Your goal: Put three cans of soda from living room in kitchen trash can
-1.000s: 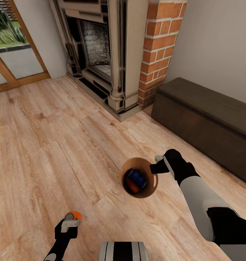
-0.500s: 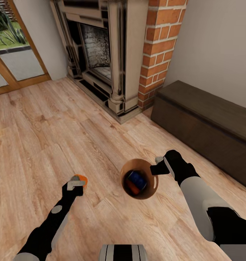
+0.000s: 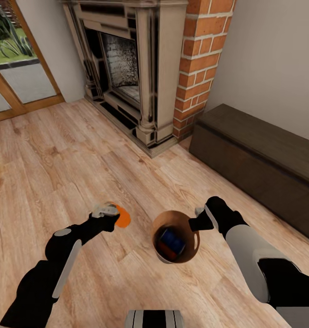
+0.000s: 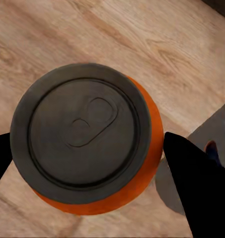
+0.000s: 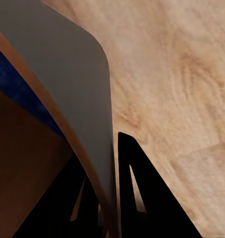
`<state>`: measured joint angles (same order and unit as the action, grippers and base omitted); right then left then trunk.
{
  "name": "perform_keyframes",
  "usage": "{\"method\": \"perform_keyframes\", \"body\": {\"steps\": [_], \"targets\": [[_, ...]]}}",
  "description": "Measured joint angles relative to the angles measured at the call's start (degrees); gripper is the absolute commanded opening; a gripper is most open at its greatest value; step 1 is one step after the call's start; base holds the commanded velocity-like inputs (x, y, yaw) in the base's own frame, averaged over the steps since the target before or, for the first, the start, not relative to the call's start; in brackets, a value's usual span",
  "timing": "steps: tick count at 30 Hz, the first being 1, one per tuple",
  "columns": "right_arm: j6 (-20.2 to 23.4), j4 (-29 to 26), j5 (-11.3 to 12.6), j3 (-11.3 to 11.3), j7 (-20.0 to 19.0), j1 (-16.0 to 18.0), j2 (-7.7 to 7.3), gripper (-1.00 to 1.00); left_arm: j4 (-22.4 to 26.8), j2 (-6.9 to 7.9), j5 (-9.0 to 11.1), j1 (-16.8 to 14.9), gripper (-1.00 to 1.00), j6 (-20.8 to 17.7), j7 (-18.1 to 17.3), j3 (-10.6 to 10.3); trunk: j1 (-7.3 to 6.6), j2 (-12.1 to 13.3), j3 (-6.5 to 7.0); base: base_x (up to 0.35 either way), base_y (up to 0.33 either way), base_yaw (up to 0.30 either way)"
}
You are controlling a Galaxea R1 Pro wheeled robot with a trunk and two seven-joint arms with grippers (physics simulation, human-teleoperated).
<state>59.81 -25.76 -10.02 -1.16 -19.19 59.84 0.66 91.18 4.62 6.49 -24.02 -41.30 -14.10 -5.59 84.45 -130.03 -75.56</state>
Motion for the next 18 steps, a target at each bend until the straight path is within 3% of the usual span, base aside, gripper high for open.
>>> {"method": "perform_keyframes", "body": {"steps": [2,3,6,10,16,18], "targets": [[-0.03,0.06,-0.21,-0.03,0.02,0.0,0.06,-1.0,0.09,0.03,-0.34,-1.1,-1.0,-3.02,-4.21,0.18,0.0,0.0,0.0,0.0,0.0,0.0],[-0.04,0.12,-0.34,-0.09,0.02,0.0,0.13,-1.0,0.17,0.18,0.29,-3.01,-1.0,-6.93,-9.81,0.34,0.0,0.0,0.01,0.0,0.0,0.0],[-0.04,0.15,-0.38,-0.13,0.01,0.0,0.31,-1.0,0.2,0.32,-0.41,-5.93,-1.0,-10.84,-15.97,0.81,0.0,0.0,0.0,0.0,0.0,0.0],[-0.04,0.23,-0.49,-0.23,0.06,-0.01,1.01,-1.0,0.23,0.44,-0.18,-11.24,-1.0,-17.08,-24.35,3.46,0.0,0.0,0.0,0.0,0.0,0.0],[-0.01,0.26,-0.19,-0.32,0.16,0.0,1.89,-1.0,0.23,0.43,-0.03,-15.66,-1.0,-18.7,-32.26,5.95,0.0,0.0,0.0,0.0,0.0,0.0],[-0.02,0.26,-0.22,-0.33,0.17,0.0,1.98,-1.0,0.23,0.39,0.36,-16.13,-1.0,-18.7,-33.22,6.12,0.0,0.0,0.0,0.0,0.0,0.0]]}}
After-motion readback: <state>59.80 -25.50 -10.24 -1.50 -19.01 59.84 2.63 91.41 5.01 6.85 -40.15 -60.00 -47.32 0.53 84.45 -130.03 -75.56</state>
